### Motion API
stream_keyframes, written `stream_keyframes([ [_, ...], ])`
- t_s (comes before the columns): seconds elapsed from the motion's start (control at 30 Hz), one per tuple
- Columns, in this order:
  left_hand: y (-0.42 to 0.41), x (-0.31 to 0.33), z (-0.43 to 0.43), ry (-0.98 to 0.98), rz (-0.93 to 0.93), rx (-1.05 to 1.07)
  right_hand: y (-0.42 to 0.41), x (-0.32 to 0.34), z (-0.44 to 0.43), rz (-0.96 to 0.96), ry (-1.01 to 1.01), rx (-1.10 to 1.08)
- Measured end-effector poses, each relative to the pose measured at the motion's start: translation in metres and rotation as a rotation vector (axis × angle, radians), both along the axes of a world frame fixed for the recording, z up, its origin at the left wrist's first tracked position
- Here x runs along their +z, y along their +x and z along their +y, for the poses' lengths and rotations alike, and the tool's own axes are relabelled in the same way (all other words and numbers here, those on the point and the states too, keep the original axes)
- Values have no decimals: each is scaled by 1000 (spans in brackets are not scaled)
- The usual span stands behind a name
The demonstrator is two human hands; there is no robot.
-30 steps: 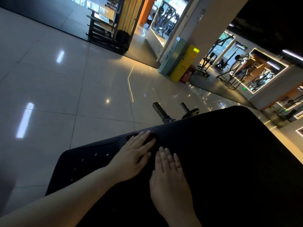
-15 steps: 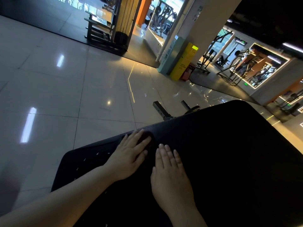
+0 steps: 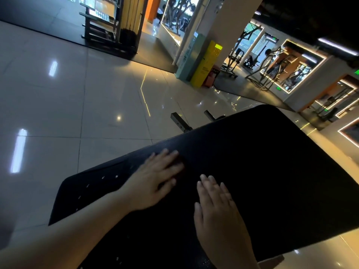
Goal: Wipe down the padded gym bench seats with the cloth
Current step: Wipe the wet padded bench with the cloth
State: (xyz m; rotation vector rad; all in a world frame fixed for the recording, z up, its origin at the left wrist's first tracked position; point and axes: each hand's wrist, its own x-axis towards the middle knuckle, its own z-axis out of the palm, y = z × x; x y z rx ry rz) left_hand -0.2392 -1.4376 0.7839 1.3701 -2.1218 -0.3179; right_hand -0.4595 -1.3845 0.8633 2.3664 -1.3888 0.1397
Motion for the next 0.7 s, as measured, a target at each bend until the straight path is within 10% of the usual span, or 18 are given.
stream_keyframes([
  [0.13,-21,15,-32,223,111,306,1,-2,3,-2,30,-14],
  [0.37,-37,19,25,19,189,-145,1,-4,7,-57,-19,-12],
  [0.7,-49,17,20,210,149,188,2,-1,13,-22,49,-25],
])
